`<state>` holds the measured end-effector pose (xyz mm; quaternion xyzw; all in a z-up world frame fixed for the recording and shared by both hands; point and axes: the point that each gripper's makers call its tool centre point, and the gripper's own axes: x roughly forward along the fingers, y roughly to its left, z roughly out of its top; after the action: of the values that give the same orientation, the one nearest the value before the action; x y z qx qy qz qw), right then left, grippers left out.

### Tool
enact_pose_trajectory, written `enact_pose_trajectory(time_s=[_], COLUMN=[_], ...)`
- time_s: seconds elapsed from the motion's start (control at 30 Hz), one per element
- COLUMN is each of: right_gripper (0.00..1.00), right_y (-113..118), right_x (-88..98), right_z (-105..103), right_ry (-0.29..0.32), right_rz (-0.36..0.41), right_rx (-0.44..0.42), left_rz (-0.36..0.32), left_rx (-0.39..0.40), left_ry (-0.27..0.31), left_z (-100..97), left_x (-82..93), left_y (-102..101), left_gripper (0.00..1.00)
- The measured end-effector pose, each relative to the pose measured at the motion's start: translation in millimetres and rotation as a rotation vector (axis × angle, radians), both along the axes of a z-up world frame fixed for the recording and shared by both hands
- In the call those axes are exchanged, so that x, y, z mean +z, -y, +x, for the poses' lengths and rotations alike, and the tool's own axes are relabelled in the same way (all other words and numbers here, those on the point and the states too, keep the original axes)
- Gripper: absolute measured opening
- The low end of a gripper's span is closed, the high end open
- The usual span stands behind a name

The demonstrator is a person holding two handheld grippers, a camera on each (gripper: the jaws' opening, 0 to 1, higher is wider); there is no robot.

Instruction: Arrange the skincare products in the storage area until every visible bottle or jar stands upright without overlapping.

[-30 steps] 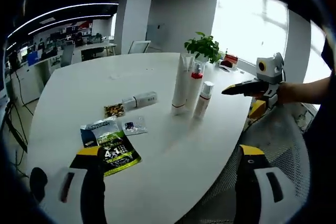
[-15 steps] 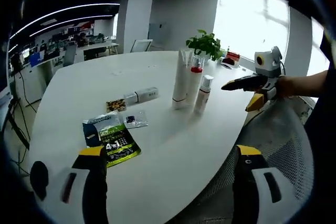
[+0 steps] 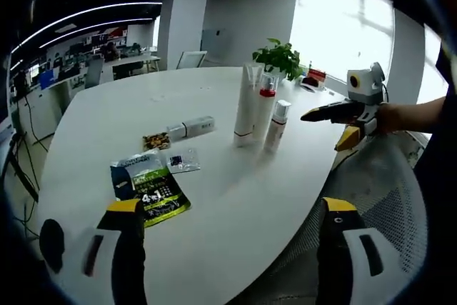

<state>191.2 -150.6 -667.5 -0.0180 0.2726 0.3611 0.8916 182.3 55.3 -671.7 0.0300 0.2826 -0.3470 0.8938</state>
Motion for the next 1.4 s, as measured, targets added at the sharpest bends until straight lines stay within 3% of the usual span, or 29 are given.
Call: enact_pose_trajectory(time_s=[0.5,0.87,1.4], right_gripper=[0.92,0.91,0.90], right_y=[0.8,3.4,12.5], right_x=[-2.3,-4.2,-8.4], right_z=[0.2,1.0,5.8], right_ry=[-0.004,-0.012,-0.032], right_rz=[0.002,-0.003,0.002], right_rx=[-0.007,-0.019,-0.070], left_rz=[0.049,0.092,0.131], left_rx=[-0.080,-0.159,-0.243], left_ry=[0.027,0.019,-0.023], left_z=[36.7,69.4,145.0], left_x=[14.3,6.7,-2.8], left_y=[10.1,26.1,44.6], left_gripper=[0.94,0.91,0.82])
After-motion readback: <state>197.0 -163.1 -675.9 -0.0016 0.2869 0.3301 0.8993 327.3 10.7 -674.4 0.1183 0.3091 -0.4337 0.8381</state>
